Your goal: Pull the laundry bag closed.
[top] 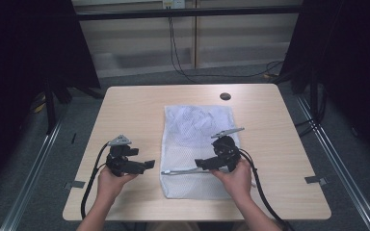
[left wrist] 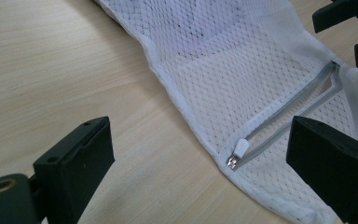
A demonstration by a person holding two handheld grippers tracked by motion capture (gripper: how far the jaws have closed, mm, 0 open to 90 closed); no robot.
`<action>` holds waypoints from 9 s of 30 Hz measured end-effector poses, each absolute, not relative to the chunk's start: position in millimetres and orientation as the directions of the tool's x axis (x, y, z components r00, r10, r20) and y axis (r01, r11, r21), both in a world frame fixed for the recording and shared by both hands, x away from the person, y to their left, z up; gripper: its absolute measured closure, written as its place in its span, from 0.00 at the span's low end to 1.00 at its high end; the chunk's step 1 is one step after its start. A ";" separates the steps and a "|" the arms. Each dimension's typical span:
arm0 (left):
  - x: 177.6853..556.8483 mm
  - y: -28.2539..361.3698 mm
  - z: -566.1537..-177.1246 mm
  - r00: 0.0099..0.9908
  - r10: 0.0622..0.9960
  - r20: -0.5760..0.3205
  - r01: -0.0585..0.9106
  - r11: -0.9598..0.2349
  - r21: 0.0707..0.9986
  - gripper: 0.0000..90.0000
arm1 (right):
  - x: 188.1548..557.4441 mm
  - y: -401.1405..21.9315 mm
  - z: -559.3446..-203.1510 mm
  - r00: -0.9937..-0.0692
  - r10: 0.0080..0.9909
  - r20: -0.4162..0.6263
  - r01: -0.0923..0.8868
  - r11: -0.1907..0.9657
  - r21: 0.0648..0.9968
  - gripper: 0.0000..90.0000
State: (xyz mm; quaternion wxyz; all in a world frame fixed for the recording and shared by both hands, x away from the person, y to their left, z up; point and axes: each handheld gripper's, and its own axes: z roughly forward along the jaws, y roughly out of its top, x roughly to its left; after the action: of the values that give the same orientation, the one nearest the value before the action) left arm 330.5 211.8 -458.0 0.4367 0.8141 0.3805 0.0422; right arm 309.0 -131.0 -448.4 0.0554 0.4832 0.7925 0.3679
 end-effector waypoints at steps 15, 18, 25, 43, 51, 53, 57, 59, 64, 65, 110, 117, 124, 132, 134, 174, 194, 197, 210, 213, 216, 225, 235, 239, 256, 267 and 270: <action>330.6 212.0 -454.8 0.714 0.641 -0.282 0.586 -0.325 0.743 0.08 | 315.0 -104.3 -454.9 -0.545 0.770 0.333 0.743 0.260 0.617 0.16; 330.4 213.0 -453.9 0.714 0.641 -0.284 0.586 -0.323 0.743 0.08 | 316.8 -101.2 -455.8 -0.537 0.769 0.347 0.751 0.249 0.611 0.17; 330.4 212.5 -453.5 0.716 0.636 -0.289 0.587 -0.323 0.743 0.08 | 319.2 -96.7 -458.6 -0.537 0.766 0.354 0.753 0.246 0.610 0.20; 330.0 212.0 -453.8 0.717 0.635 -0.286 0.587 -0.331 0.739 0.08 | 324.7 -76.5 -468.0 -0.551 0.710 0.438 0.774 0.239 0.586 0.39; 328.8 213.3 -453.8 0.717 0.635 -0.287 0.589 -0.332 0.737 0.08 | 325.0 -64.5 -472.6 -0.560 0.680 0.473 0.786 0.256 0.562 0.50; 328.4 214.0 -454.1 0.715 0.638 -0.287 0.590 -0.329 0.737 0.08 | 324.8 -62.3 -473.2 -0.556 0.680 0.477 0.791 0.258 0.555 0.51; 327.3 216.2 -454.5 0.711 0.640 -0.290 0.595 -0.328 0.734 0.08 | 326.0 -53.3 -477.9 -0.553 0.665 0.502 0.803 0.264 0.535 0.55; 327.0 216.6 -454.8 0.709 0.642 -0.290 0.596 -0.327 0.733 0.08 | 326.7 -50.0 -480.0 -0.552 0.662 0.507 0.806 0.268 0.528 0.56; 326.2 218.1 -454.7 0.708 0.646 -0.285 0.597 -0.332 0.731 0.08 | 328.5 -44.2 -486.1 -0.550 0.655 0.518 0.811 0.271 0.519 0.60; 326.2 218.1 -454.7 0.708 0.646 -0.285 0.597 -0.332 0.731 0.08 | 328.5 -44.2 -486.1 -0.550 0.655 0.518 0.811 0.271 0.519 0.60; 321.4 224.2 -456.4 0.686 0.659 -0.309 0.623 -0.312 0.717 0.09 | 337.8 -25.9 -500.2 -0.499 0.631 0.595 0.857 0.254 0.449 0.94; 320.5 220.6 -458.8 0.682 0.652 -0.331 0.638 -0.309 0.705 0.08 | 337.7 -32.4 -492.6 -0.507 0.617 0.602 0.852 0.250 0.460 0.95; 319.4 216.0 -460.0 0.680 0.637 -0.363 0.649 -0.293 0.702 0.07 | 337.9 -37.6 -485.6 -0.502 0.608 0.616 0.853 0.230 0.468 0.95; 319.1 206.3 -465.8 0.686 0.619 -0.383 0.666 -0.320 0.674 0.07 | 338.2 -43.6 -479.1 -0.501 0.598 0.626 0.853 0.216 0.476 0.95; 320.0 204.5 -467.5 0.683 0.614 -0.397 0.674 -0.320 0.666 0.07 | 337.9 -44.5 -477.6 -0.496 0.599 0.629 0.856 0.214 0.471 0.95; 321.1 166.5 -481.5 0.660 0.523 -0.540 0.740 -0.324 0.590 0.51 | 336.9 -47.8 -463.3 -0.519 0.579 0.629 0.836 0.188 0.515 0.95; 320.2 159.2 -483.8 0.646 0.536 -0.544 0.752 -0.325 0.573 0.77 | 334.2 -48.9 -459.4 -0.528 0.578 0.622 0.829 0.192 0.525 0.95; 320.5 159.1 -484.5 0.646 0.541 -0.538 0.751 -0.328 0.572 0.79 | 333.9 -48.7 -459.6 -0.529 0.577 0.623 0.829 0.193 0.525 0.95; 320.9 160.2 -483.2 0.639 0.539 -0.548 0.755 -0.305 0.580 0.97 | 333.5 -51.3 -456.8 -0.525 0.565 0.636 0.831 0.182 0.525 0.96; 321.4 161.6 -481.8 0.626 0.546 -0.557 0.766 -0.298 0.570 0.98 | 333.5 -51.4 -456.5 -0.530 0.559 0.638 0.829 0.181 0.530 0.96; 321.4 162.2 -481.5 0.620 0.550 -0.559 0.772 -0.297 0.563 0.98 | 333.7 -52.3 -457.3 -0.532 0.560 0.635 0.828 0.186 0.530 0.96; 321.3 163.0 -479.1 0.612 0.559 -0.560 0.777 -0.290 0.559 0.99 | 333.1 -55.4 -456.1 -0.535 0.560 0.633 0.826 0.189 0.531 0.96; 321.6 165.5 -477.3 0.605 0.567 -0.559 0.779 -0.276 0.563 0.99 | 332.3 -64.0 -456.8 -0.528 0.566 0.633 0.830 0.184 0.527 0.96; 321.3 164.8 -477.5 0.610 0.564 -0.557 0.776 -0.281 0.565 0.99 | 331.9 -67.5 -456.9 -0.526 0.566 0.635 0.831 0.184 0.524 0.96; 322.0 167.0 -476.2 0.598 0.561 -0.572 0.784 -0.259 0.565 0.99 | 330.7 -80.1 -458.1 -0.524 0.577 0.626 0.831 0.183 0.526 0.96; 321.8 166.7 -476.0 0.596 0.555 -0.580 0.786 -0.255 0.564 0.99 | 330.3 -86.4 -458.5 -0.521 0.579 0.627 0.832 0.181 0.525 0.96; 321.9 166.4 -476.1 0.599 0.554 -0.578 0.784 -0.256 0.566 0.99 | 330.3 -88.1 -458.3 -0.521 0.575 0.631 0.833 0.181 0.523 0.96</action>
State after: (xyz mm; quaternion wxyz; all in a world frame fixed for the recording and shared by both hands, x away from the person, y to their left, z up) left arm 321.9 166.4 -476.1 0.4342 0.7815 0.4281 -0.1321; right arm 330.3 -88.1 -458.3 -0.1473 0.4666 0.7542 0.4379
